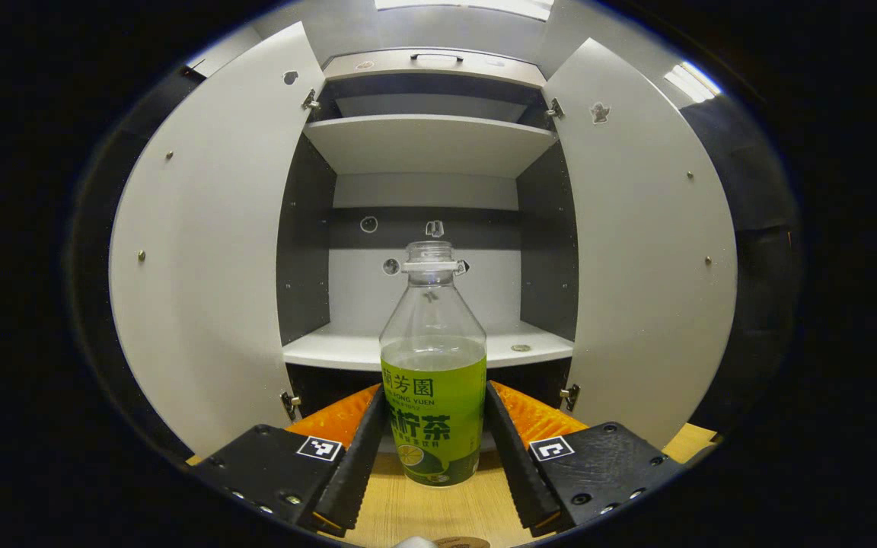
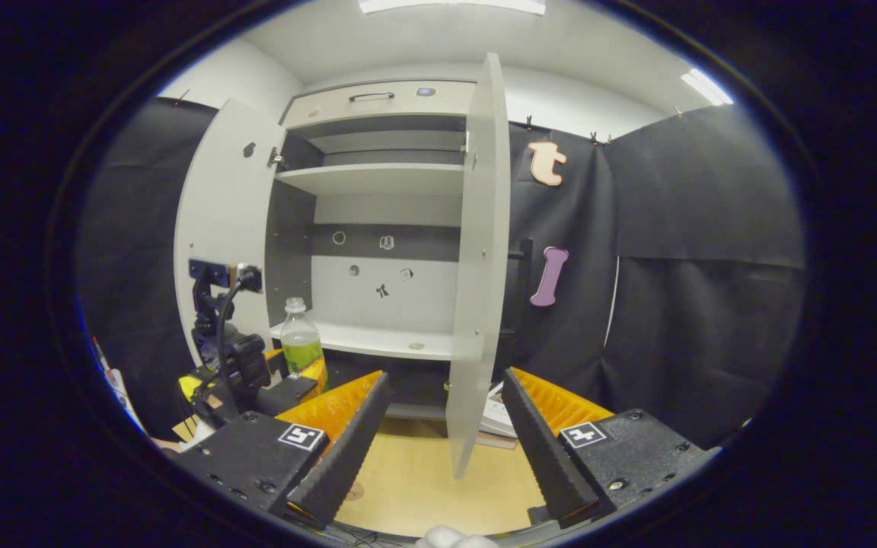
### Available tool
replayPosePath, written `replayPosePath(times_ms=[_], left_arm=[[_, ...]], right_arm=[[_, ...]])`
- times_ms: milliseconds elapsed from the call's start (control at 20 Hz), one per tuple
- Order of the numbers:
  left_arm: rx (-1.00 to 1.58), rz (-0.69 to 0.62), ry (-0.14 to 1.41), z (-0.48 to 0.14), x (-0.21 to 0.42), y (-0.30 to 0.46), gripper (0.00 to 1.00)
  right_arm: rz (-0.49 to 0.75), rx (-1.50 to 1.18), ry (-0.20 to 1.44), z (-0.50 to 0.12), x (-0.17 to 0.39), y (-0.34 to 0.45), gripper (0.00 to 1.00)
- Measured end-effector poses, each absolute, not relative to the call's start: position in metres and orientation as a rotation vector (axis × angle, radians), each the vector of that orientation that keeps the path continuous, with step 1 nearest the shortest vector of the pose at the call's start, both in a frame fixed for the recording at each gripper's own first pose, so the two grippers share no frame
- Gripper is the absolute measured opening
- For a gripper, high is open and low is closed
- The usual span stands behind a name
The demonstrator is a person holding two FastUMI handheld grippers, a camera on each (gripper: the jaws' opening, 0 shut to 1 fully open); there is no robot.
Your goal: Grasp the bottle in the cabinet with the left hand and place it on the coaster, then close the right door with the right hand and the left door with the left hand.
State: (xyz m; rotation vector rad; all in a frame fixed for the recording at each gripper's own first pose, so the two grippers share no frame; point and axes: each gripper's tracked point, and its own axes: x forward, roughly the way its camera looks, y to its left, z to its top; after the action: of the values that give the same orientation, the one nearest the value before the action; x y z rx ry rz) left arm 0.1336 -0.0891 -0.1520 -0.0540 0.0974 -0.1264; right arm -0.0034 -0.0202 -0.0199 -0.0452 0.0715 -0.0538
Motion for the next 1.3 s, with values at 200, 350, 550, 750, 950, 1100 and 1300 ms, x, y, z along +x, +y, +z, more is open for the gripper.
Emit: replayPosePath(times_ms=[200,350,550,750,950,1100,1300], left_arm=[[-0.037,-0.139,0.099,-0.193,0.106,-0.092,0.75],[-0.016,-0.152,0.107,-0.230,0.084,-0.095,0.74],[-0.033,-0.176,0.148,-0.280,0.056,-0.101,0.75],[-0.060,-0.190,0.134,-0.314,0.042,-0.105,0.74],[-0.087,-0.224,0.147,-0.339,0.034,-0.116,0.74],[-0.073,-0.218,0.152,-0.351,0.037,-0.116,0.76],[-0.069,-0.222,0.178,-0.372,0.037,-0.116,0.76]], right_arm=[[-0.056,-0.062,0.081,-0.029,-0.011,-0.027,0.95],[-0.067,-0.081,0.103,-0.036,-0.013,-0.029,0.98],[-0.069,-0.099,0.133,-0.042,-0.015,-0.030,0.98],[-0.069,-0.116,0.175,-0.052,-0.015,-0.031,0.98],[-0.068,-0.133,0.213,-0.062,-0.014,-0.033,1.00],[-0.060,-0.131,0.226,-0.062,-0.011,-0.031,0.98],[-0.048,-0.145,0.245,-0.065,-0.011,-0.030,0.98]])
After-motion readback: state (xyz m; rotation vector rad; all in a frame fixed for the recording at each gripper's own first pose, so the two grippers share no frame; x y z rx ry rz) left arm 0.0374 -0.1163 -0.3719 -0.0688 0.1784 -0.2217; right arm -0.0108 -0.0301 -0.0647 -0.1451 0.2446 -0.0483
